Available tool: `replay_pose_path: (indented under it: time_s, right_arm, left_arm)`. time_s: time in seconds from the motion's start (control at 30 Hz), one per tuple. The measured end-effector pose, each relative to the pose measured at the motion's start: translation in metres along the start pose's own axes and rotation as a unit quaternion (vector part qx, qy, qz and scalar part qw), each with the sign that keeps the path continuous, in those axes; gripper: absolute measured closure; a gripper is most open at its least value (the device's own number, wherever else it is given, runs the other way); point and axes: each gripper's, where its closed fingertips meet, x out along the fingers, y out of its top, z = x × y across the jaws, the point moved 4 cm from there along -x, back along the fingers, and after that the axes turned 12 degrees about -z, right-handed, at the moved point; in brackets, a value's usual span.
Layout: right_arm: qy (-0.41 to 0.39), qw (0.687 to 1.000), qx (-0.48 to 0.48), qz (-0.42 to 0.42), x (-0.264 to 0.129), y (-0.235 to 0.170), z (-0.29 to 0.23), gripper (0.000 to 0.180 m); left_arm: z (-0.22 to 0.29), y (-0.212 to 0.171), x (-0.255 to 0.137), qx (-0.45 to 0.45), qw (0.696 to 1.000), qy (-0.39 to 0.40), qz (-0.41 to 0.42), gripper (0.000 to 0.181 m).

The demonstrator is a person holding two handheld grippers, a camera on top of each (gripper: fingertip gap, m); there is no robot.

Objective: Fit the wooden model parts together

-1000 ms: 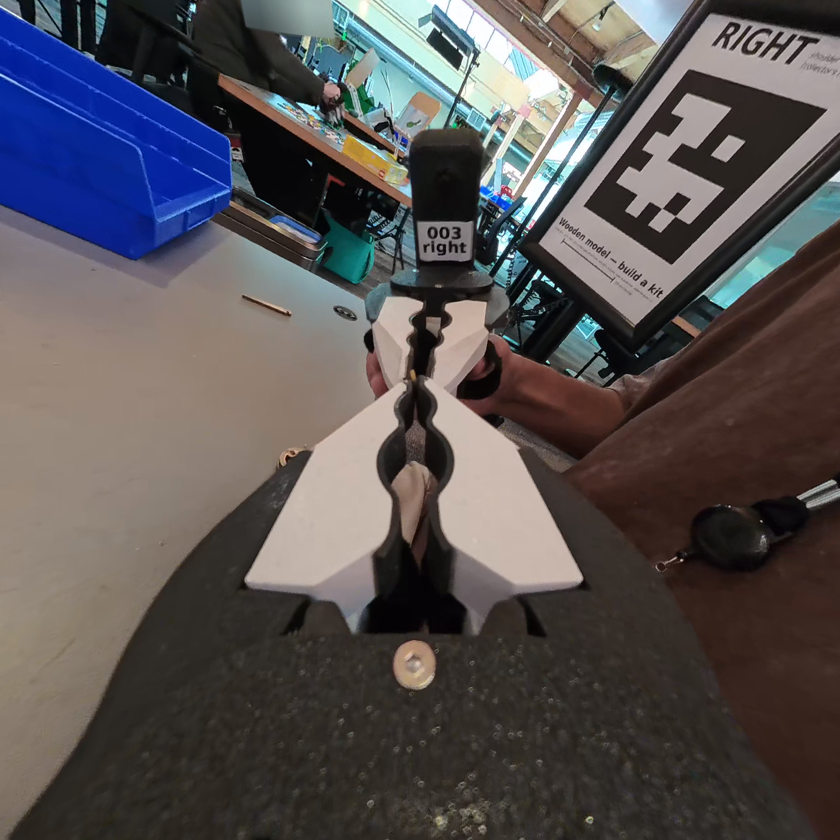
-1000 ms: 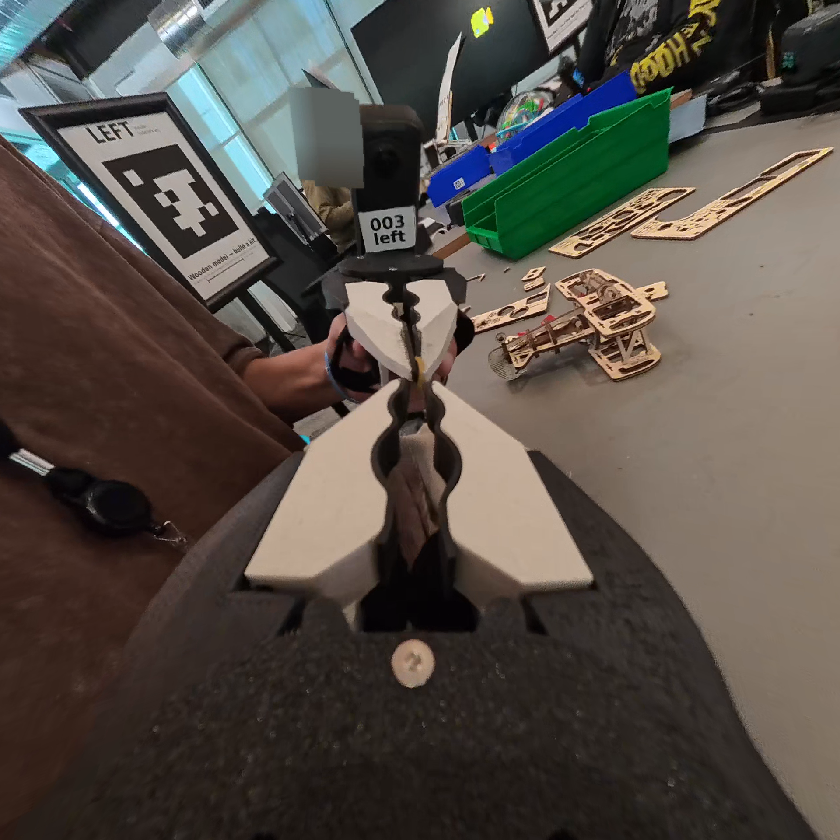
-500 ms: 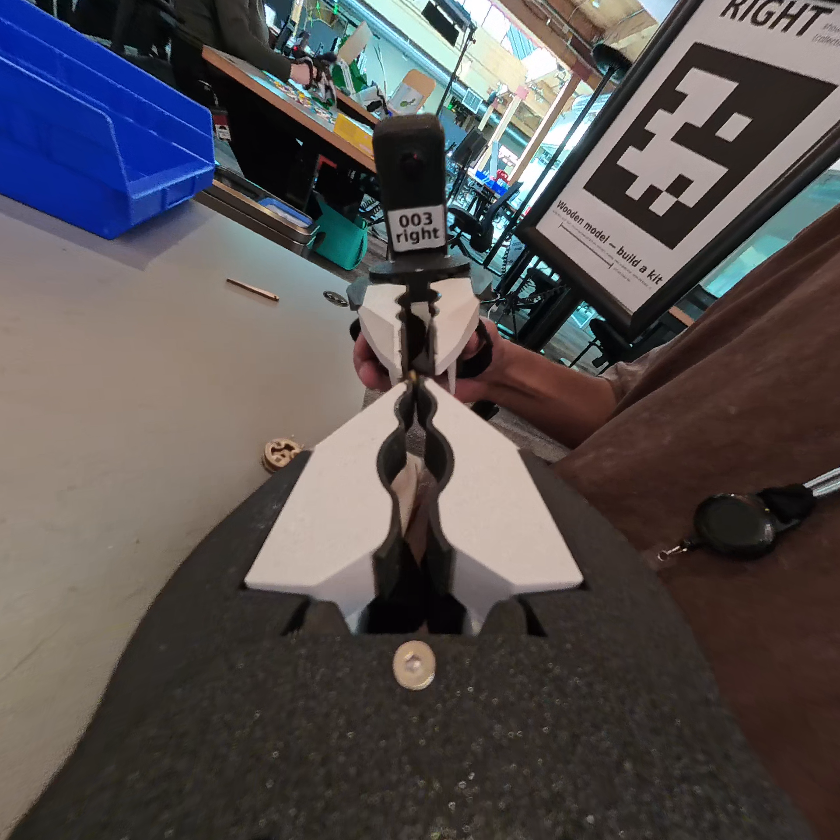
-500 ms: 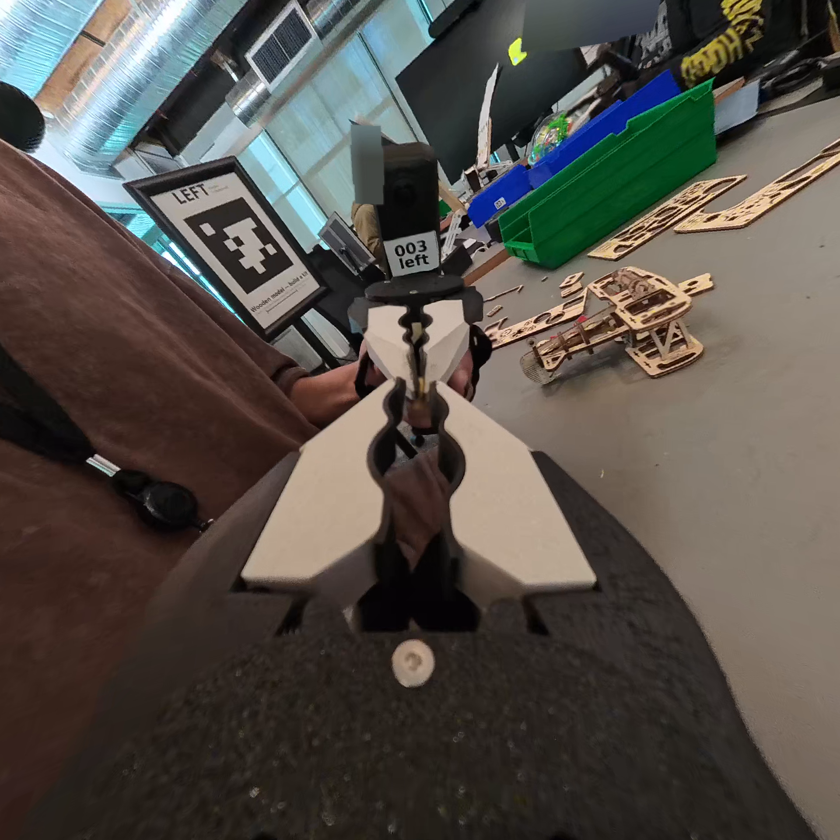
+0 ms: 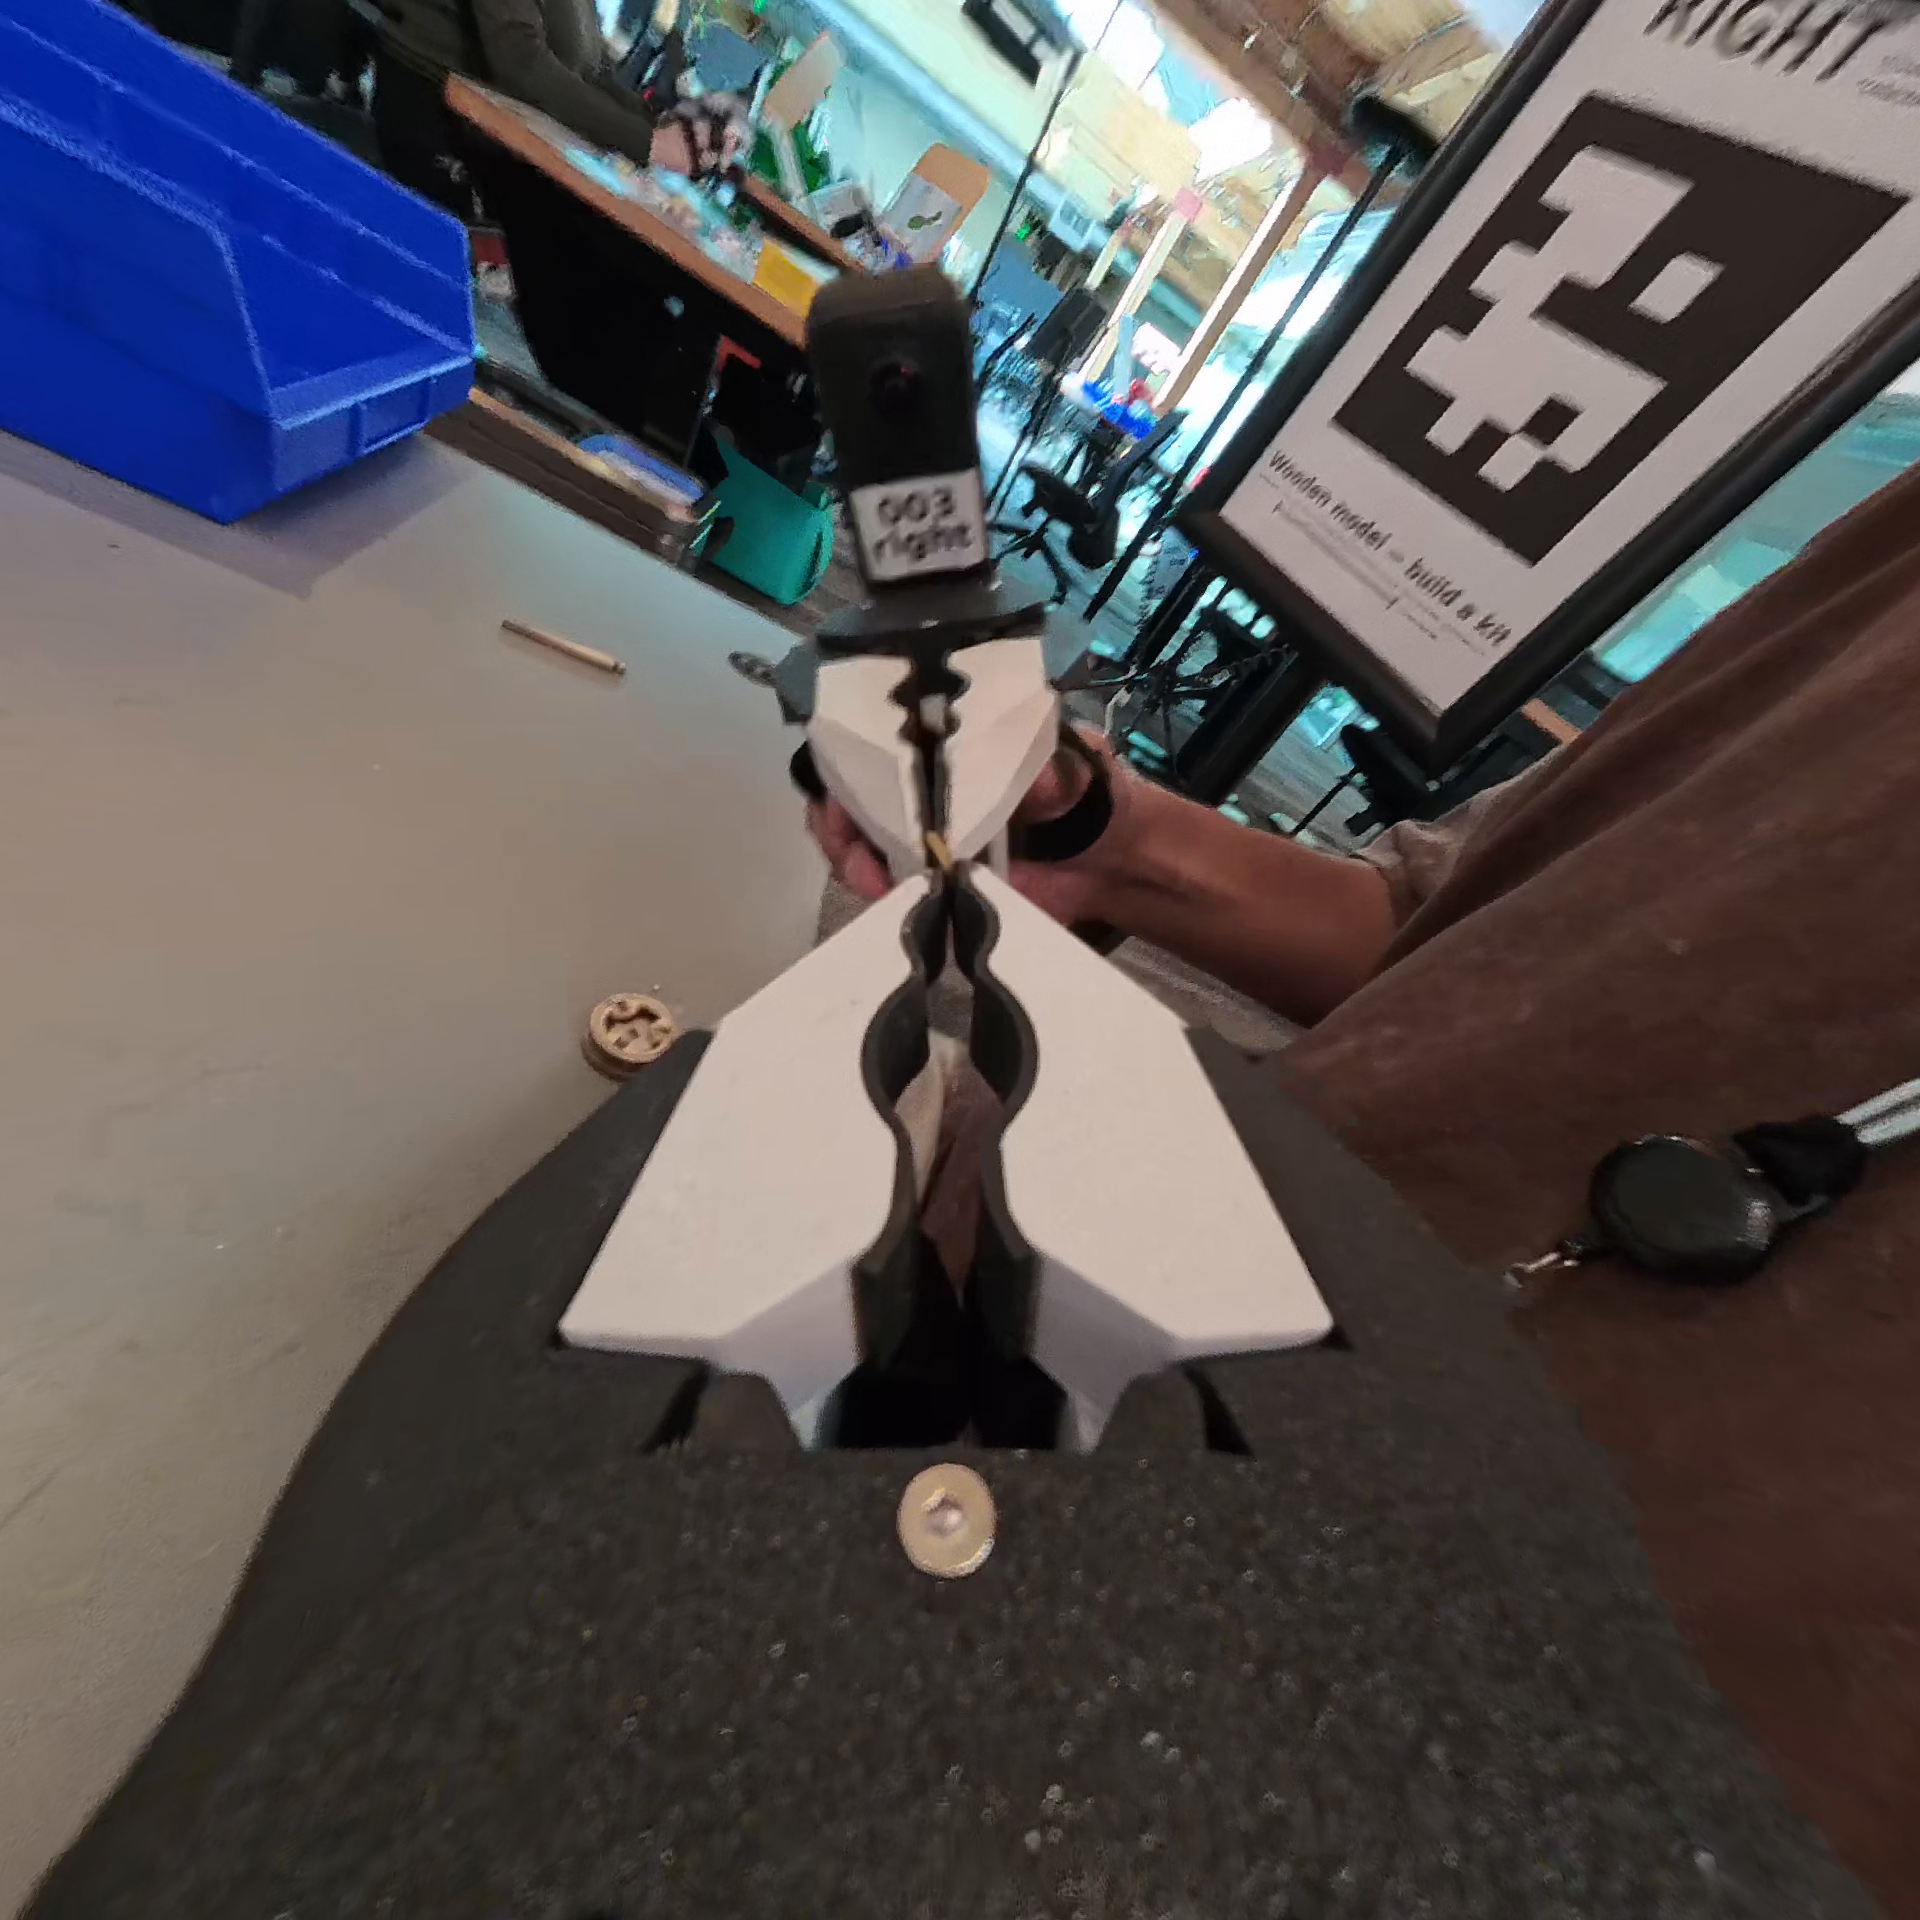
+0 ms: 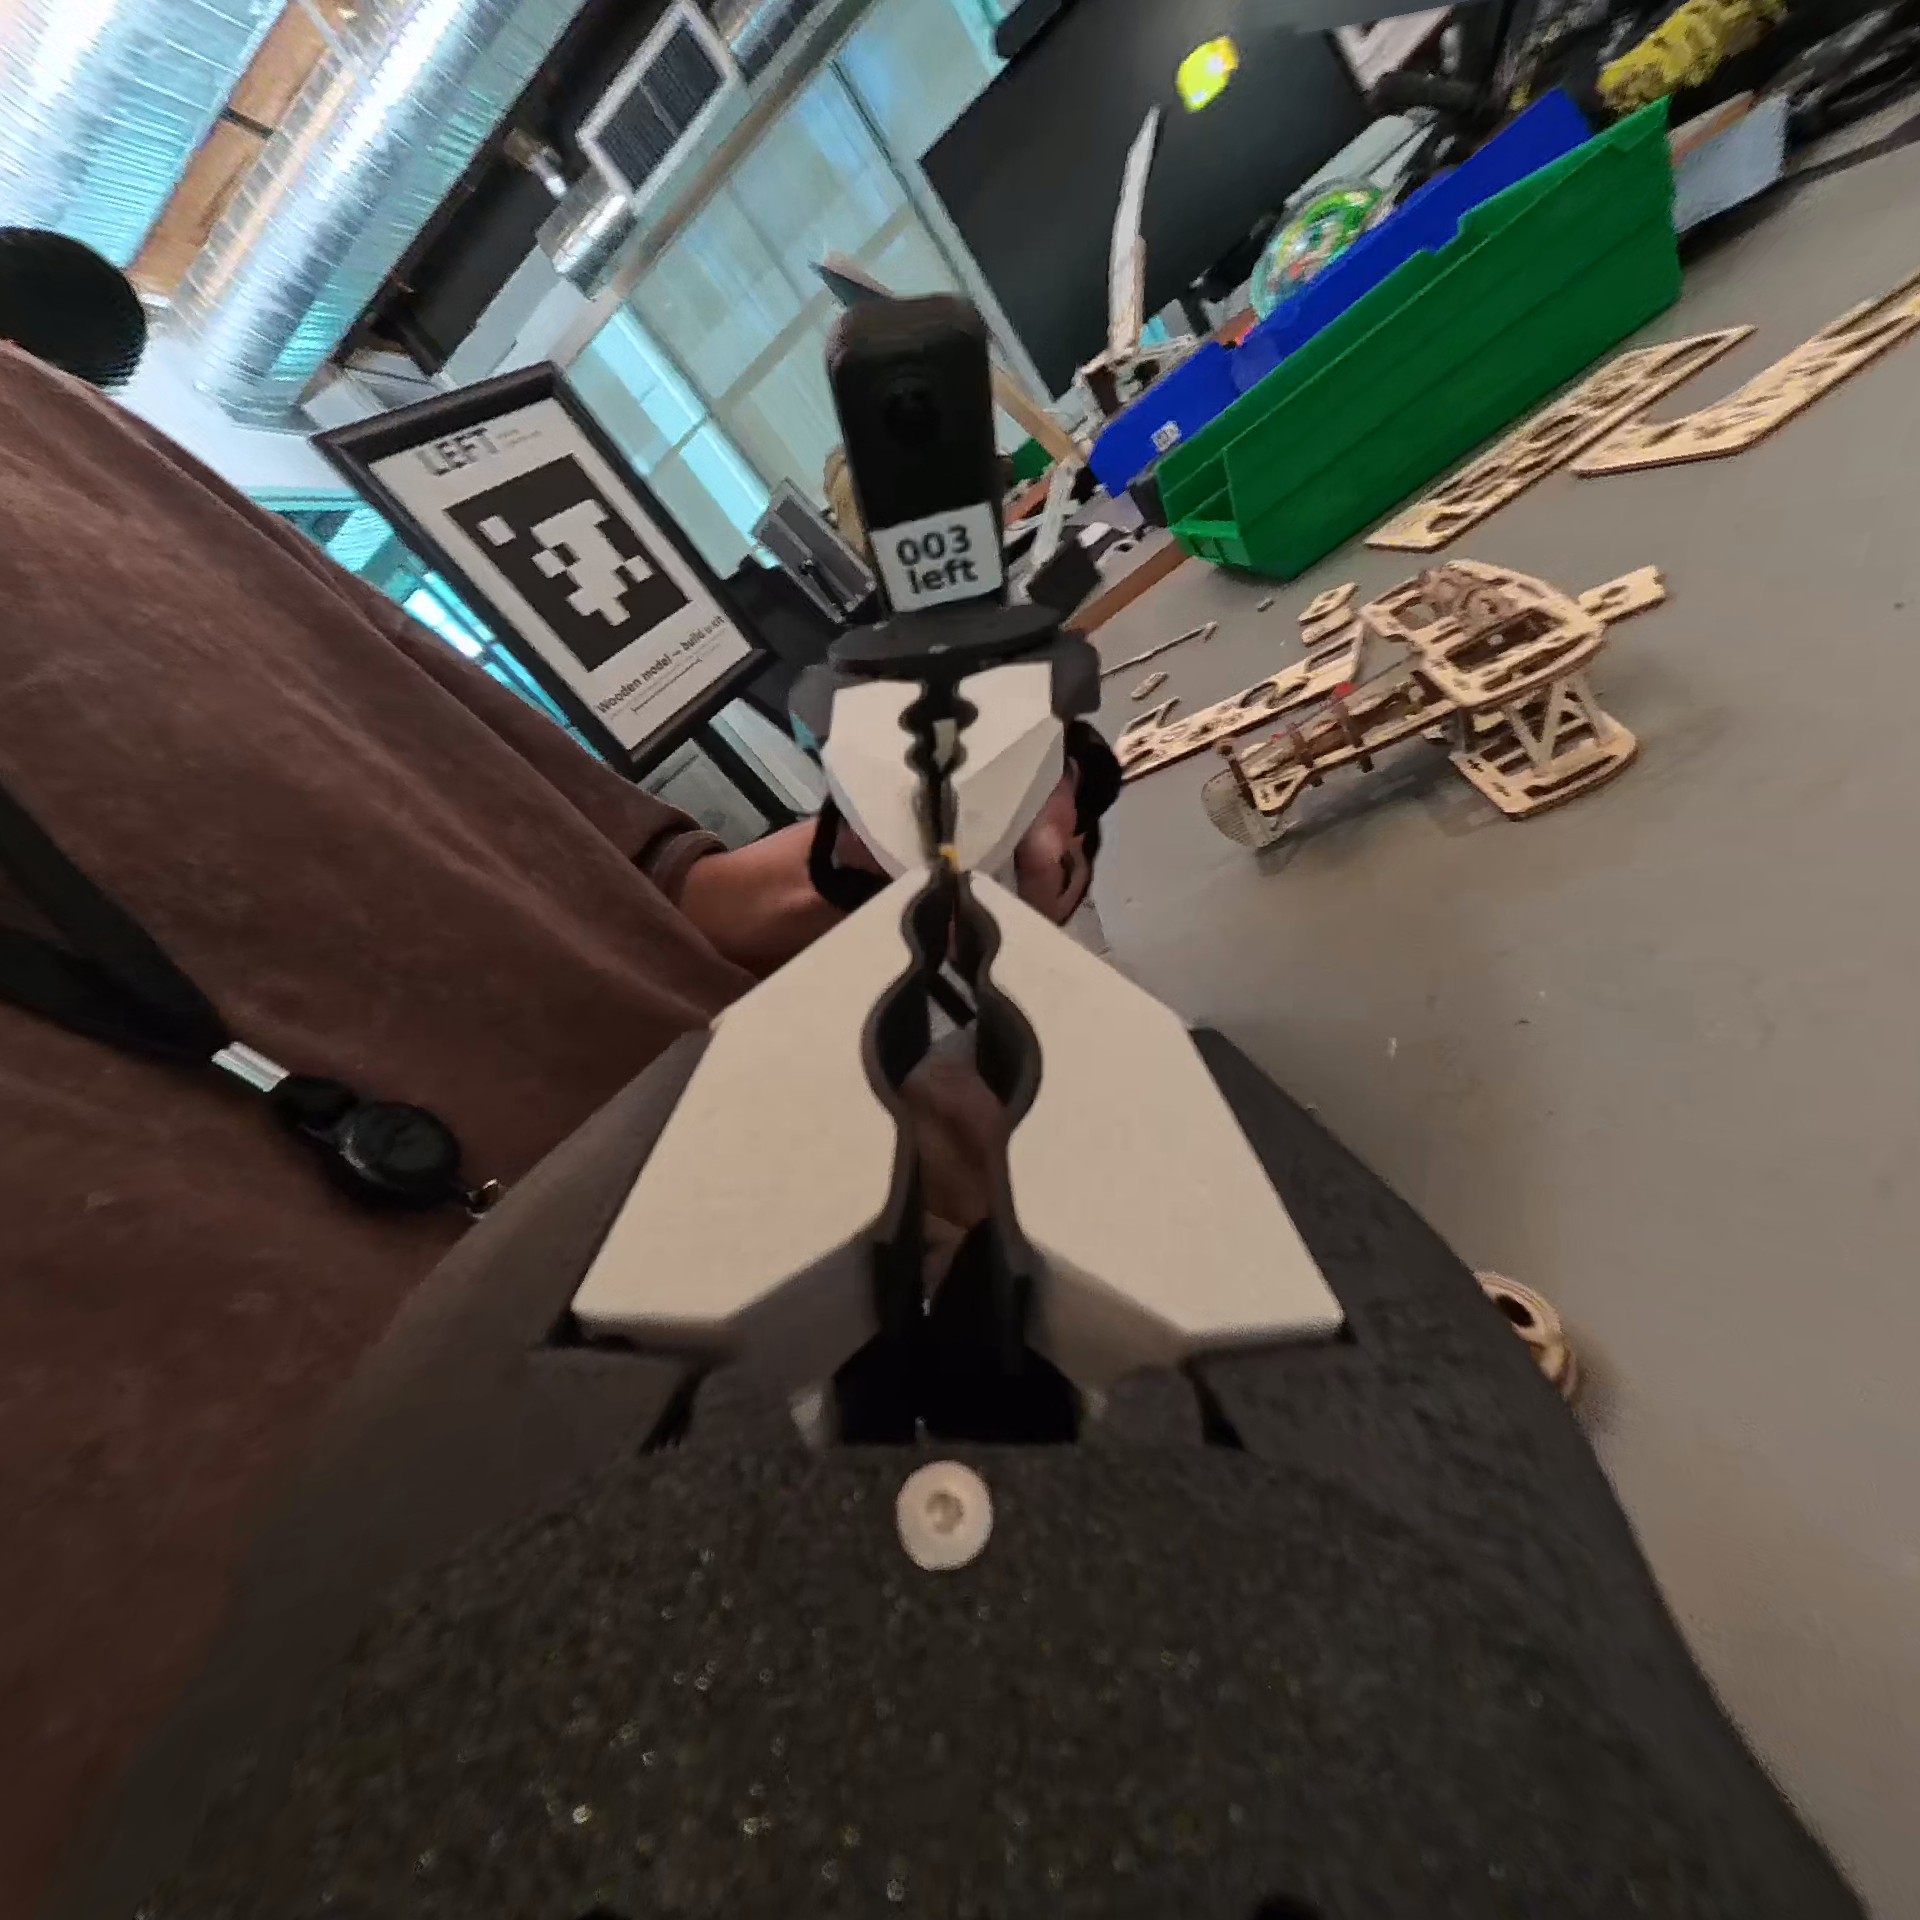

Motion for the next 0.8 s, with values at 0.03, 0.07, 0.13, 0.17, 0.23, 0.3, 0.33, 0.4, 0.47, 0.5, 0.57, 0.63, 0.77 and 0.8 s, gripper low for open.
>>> replay_pose_path:
  time_s: [0.03, 0.07, 0.13, 0.17, 0.23, 0.3, 0.33, 0.4, 0.47, 0.5, 0.57, 0.63, 0.77, 0.8]
  right_arm:
    - [-0.013, 1.0, 0.005, -0.002, -0.002, -0.001, 0.002, 0.18]
    - [-0.042, 0.999, 0.016, -0.014, -0.004, -0.004, 0.008, 0.18]
    - [-0.103, 0.992, 0.059, -0.033, -0.012, -0.015, 0.023, 0.18]
    - [-0.119, 0.989, 0.086, -0.033, -0.017, -0.02, 0.029, 0.18]
    - [-0.173, 0.973, 0.139, -0.056, -0.024, -0.038, 0.042, 0.18]
    - [-0.222, 0.953, 0.189, -0.08, -0.028, -0.058, 0.052, 0.18]
    - [-0.239, 0.945, 0.208, -0.083, -0.031, -0.067, 0.054, 0.18]
    - [-0.267, 0.934, 0.225, -0.071, -0.039, -0.077, 0.058, 0.18]
    - [-0.285, 0.93, 0.226, -0.056, -0.048, -0.079, 0.062, 0.18]
    - [-0.295, 0.928, 0.221, -0.054, -0.051, -0.079, 0.064, 0.18]
    - [-0.311, 0.926, 0.206, -0.059, -0.051, -0.078, 0.066, 0.18]
    - [-0.329, 0.922, 0.189, -0.076, -0.049, -0.079, 0.069, 0.18]
    - [-0.334, 0.921, 0.188, -0.067, -0.048, -0.076, 0.073, 0.18]
    - [-0.333, 0.921, 0.191, -0.066, -0.049, -0.076, 0.074, 0.18]
  left_arm:
    - [-0.005, -0.003, 0.002, -0.005, 1.0, 0.019, -0.011, 0.181]
    - [-0.011, -0.005, 0.002, -0.013, 0.999, 0.038, -0.015, 0.181]
    - [-0.025, -0.011, 0.002, -0.044, 0.996, 0.08, -0.023, 0.181]
    - [-0.032, -0.015, 0.004, -0.063, 0.993, 0.098, -0.031, 0.181]
    - [-0.044, -0.029, 0.016, -0.115, 0.983, 0.128, -0.068, 0.181]
    - [-0.053, -0.048, 0.032, -0.178, 0.967, 0.148, -0.108, 0.181]
    - [-0.057, -0.056, 0.039, -0.213, 0.957, 0.156, -0.117, 0.181]
    - [-0.061, -0.062, 0.047, -0.252, 0.947, 0.163, -0.109, 0.181]
    - [-0.063, -0.063, 0.053, -0.248, 0.947, 0.171, -0.113, 0.181]
    - [-0.064, -0.062, 0.055, -0.243, 0.947, 0.177, -0.113, 0.181]
    - [-0.066, -0.058, 0.056, -0.219, 0.948, 0.198, -0.116, 0.181]
    - [-0.069, -0.059, 0.056, -0.188, 0.945, 0.225, -0.143, 0.181]
    - [-0.074, -0.061, 0.059, -0.173, 0.943, 0.24, -0.151, 0.181]
    - [-0.075, -0.061, 0.059, -0.173, 0.943, 0.242, -0.152, 0.181]
